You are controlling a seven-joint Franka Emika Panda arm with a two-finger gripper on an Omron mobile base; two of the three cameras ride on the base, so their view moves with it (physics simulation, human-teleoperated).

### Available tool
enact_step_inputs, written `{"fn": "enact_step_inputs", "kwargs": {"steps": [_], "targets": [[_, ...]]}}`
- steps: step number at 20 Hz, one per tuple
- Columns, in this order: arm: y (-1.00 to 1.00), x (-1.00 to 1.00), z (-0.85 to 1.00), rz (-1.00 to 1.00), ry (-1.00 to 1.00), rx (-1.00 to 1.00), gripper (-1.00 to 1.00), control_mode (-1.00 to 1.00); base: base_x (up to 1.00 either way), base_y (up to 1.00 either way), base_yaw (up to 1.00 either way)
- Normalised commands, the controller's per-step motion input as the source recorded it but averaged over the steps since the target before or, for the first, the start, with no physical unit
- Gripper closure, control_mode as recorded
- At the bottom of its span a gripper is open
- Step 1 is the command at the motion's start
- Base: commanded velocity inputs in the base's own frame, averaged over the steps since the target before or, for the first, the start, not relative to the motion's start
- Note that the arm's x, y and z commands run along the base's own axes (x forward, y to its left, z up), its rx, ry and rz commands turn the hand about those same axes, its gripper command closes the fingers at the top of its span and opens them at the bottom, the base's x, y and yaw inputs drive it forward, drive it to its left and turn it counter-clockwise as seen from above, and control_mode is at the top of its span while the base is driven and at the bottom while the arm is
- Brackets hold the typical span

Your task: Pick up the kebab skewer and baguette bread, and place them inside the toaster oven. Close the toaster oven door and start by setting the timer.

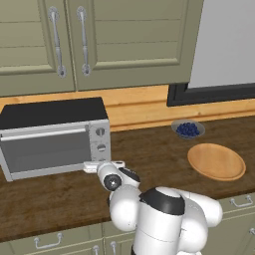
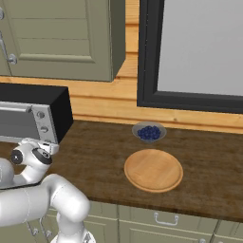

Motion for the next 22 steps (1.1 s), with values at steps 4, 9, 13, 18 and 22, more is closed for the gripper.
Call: {"fn": "enact_step_inputs", "kwargs": {"steps": [4,9,13,18,22], "targets": [[0.00,0.00,0.00,0.00,0.00,0.00,-1.00,-1.00,0.00,0.00,0.00],[0.00,0.00,0.00,0.00,0.00,0.00,1.00,-1.00,0.00,0.00,0.00],[0.00,0.00,0.00,0.00,0.00,0.00,1.00,-1.00,0.00,0.00,0.00],[0.00,0.00,0.00,0.00,0.00,0.00,1.00,-1.00,0.00,0.00,0.00],[0.00,0.00,0.00,0.00,0.00,0.00,1.00,-1.00,0.00,0.00,0.00]]}}
